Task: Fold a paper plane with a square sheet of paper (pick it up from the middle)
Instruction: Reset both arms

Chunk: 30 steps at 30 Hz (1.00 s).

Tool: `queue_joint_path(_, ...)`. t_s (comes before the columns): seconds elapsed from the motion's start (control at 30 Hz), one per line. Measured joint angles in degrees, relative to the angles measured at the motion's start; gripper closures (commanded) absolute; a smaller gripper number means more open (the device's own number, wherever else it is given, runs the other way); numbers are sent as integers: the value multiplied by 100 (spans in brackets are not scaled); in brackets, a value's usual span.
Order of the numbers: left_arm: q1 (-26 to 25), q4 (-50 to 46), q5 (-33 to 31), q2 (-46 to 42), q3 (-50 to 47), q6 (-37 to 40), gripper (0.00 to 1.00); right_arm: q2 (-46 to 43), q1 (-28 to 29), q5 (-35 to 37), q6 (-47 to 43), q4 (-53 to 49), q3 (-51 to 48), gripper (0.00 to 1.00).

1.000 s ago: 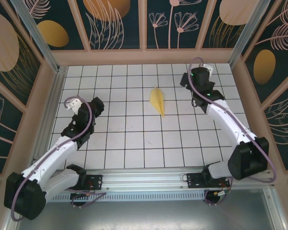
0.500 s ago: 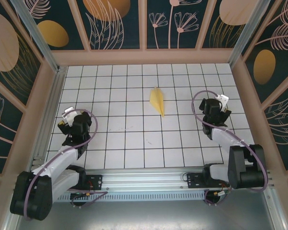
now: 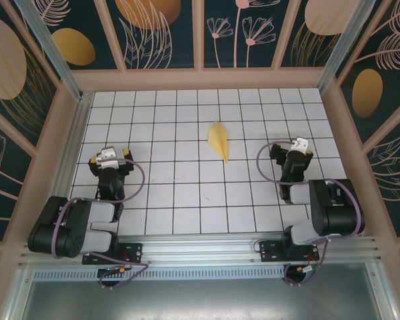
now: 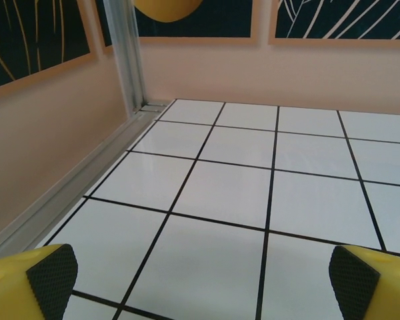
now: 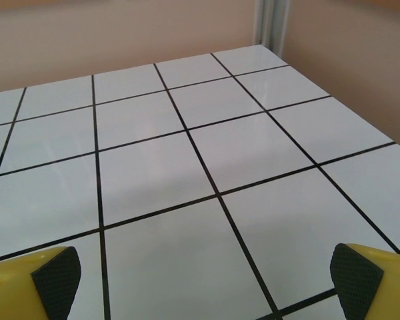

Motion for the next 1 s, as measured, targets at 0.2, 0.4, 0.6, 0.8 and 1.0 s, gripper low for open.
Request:
queue_joint_path(0.2,461,804,614,802,195,-7,1,197,-203,-656,-13,734,-247,1)
queue_joint_path(0.4,470,861,601,940,306,-87,1,249,-203,-892,-15,1049,-297,1)
queue_joint_path(0.6,468,968,614,940,306,-92,2,256,-203,-933,-13,1128,-297,1)
queue_joint_path(0.8,470,960,935,940,339,-87,1,258,-203,-935,-13,1128,-297,1)
queue_joint_path(1.0,533,887,1056,940,439,-90,2,258,-203,-938,-13,1128,-297,1)
